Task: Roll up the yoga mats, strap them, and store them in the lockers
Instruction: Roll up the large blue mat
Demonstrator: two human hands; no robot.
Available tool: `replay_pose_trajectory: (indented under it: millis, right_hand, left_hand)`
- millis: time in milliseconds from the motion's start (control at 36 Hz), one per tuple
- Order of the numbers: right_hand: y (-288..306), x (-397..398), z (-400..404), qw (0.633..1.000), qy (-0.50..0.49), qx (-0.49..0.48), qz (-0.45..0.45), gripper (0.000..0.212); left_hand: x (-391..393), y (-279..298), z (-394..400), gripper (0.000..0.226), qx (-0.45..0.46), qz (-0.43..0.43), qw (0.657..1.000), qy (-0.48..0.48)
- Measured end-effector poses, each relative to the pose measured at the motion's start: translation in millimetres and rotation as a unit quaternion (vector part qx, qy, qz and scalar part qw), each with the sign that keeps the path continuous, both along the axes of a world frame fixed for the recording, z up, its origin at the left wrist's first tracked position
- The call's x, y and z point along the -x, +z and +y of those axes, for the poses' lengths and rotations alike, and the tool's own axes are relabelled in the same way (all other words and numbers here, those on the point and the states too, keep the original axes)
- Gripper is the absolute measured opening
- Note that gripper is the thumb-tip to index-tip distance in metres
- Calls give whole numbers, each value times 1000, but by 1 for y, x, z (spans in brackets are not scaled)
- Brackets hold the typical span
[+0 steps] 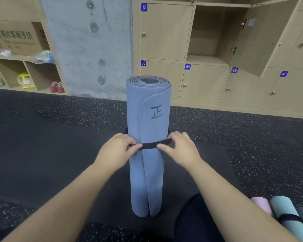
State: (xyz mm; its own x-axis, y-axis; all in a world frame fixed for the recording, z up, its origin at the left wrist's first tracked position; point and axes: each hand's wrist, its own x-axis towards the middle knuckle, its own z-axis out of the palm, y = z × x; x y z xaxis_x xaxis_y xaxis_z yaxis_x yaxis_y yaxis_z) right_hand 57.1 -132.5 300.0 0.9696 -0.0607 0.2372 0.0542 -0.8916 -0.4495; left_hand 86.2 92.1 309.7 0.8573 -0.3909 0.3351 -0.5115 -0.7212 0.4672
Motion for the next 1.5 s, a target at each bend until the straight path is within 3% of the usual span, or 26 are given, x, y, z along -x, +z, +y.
replay_pose_trajectory:
  millis: [83, 167, 250, 361, 444, 611, 750, 861, 1000, 1250, 1500]
  right_hand:
    - [8, -1, 6, 1000, 14, -22, -9, 34]
    - [4, 4, 13, 992, 10, -121, -38, 35]
    - [-8, 14, 18, 976, 10, -193, -97, 43]
    - [-1, 22, 19, 966, 31, -213, -140, 71]
    - [23, 25, 19, 964, 68, -174, -190, 92]
    - [83, 20, 19, 966, 106, -29, -235, 93]
    - [105, 16, 14, 973, 136, 10, -186, 93]
    - [113, 17, 16, 974, 137, 10, -180, 89]
    - [120, 26, 17, 975, 127, 17, -179, 80]
    - [133, 36, 20, 982, 107, 77, -138, 90]
    - [136, 52, 15, 983, 61, 74, -155, 76]
  left_hand:
    - [0, 3, -4, 22, 0, -26, 1000, -8]
    - [1, 7, -7, 15, 9, -24, 1000, -2]
    - [5, 18, -12, 36, 91, 15, 996, 2]
    - [8, 30, -13, 37, 72, 0, 997, -23]
    - [10, 28, -13, 25, 44, -69, 996, -32]
    - [20, 18, -15, 18, 17, -202, 979, -33]
    - [34, 18, -22, 27, 38, -168, 985, 29]
    - [40, 42, -35, 29, 68, -190, 973, 110]
    - [42, 65, -43, 25, 76, -151, 978, 126]
    - [49, 67, -48, 20, 143, -137, 980, 35]
    - [59, 68, -54, 19, 182, -123, 975, 26]
